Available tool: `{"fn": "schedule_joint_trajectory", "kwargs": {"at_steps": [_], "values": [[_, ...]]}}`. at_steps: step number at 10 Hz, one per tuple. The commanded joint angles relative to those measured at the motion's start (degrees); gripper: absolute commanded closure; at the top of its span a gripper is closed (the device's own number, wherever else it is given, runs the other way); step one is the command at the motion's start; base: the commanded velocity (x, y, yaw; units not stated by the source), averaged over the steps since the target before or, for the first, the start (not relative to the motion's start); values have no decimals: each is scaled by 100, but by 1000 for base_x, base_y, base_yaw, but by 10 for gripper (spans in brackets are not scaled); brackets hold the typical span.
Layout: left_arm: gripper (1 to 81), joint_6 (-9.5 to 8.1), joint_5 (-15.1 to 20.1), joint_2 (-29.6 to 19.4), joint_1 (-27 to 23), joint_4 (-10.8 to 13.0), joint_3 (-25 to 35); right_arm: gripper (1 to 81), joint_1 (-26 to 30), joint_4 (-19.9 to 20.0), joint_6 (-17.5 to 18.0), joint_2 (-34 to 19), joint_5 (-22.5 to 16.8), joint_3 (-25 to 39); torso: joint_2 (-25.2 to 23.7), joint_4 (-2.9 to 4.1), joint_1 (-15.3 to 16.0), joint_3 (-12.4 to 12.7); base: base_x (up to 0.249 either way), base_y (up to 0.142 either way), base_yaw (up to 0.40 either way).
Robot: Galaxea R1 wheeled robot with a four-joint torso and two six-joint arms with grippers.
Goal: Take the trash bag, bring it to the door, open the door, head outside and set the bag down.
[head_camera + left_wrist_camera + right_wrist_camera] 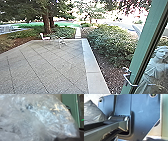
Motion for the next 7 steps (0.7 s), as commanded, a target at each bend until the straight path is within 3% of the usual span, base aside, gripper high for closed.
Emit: {"fn": "schedule_joint_trajectory", "kwargs": {"at_steps": [1,7], "values": [[811,17,301,-24,-134,6,32,10,216,2,-28,33,-413,44,2,0,4,-2,109,0,0],[811,17,318,-59,-143,23,32,10,208,2,-46,-46,-439,148,-5,0,-5,0,82,0,0]]}}
